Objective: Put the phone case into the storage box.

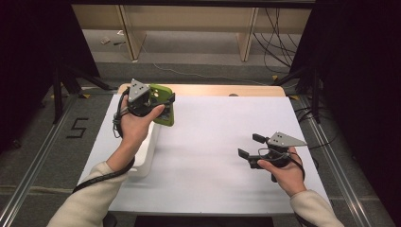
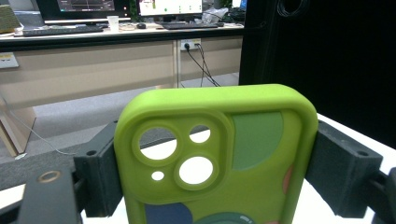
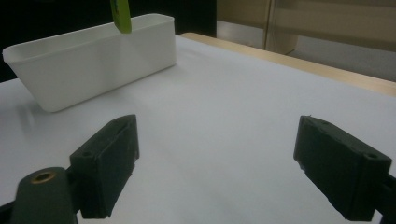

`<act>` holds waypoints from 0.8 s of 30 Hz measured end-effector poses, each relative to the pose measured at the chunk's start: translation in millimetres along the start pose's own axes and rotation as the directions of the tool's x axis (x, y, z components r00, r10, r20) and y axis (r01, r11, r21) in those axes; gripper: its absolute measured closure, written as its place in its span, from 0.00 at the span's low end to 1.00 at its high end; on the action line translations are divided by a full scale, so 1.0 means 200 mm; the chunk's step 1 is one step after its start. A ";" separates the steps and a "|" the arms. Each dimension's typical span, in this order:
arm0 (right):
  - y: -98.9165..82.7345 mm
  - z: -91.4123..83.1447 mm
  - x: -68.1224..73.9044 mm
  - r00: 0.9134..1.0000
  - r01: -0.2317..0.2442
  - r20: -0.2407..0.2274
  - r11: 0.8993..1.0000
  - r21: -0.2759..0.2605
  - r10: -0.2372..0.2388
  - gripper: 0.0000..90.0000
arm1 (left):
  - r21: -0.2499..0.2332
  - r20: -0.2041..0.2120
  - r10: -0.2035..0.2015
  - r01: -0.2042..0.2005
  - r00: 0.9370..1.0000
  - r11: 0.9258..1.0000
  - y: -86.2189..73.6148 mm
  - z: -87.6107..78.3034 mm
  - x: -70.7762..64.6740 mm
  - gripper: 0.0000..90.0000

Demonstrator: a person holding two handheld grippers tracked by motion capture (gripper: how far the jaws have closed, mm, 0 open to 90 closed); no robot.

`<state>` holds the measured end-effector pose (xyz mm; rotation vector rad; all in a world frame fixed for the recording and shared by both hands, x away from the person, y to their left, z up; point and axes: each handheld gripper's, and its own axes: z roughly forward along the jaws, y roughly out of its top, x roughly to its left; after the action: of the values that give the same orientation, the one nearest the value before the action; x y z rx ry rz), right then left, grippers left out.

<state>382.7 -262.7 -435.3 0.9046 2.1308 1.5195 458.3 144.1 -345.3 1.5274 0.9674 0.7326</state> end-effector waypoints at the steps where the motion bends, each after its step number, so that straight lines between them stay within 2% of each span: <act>1: 0.00 0.00 0.00 1.000 0.000 0.000 1.000 0.000 0.000 0.17 | 0.000 -0.002 0.001 -0.001 1.000 1.000 0.00 0.00 0.00 0.18; 24: 0.00 0.00 0.00 1.000 -0.001 -0.002 1.000 0.004 0.001 0.17 | -0.002 -0.032 -0.005 0.005 0.999 1.000 0.01 -0.01 0.06 0.18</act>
<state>382.7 -262.2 -436.0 0.9063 2.1362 1.5177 462.7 155.0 -344.7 1.5157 0.9937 0.7565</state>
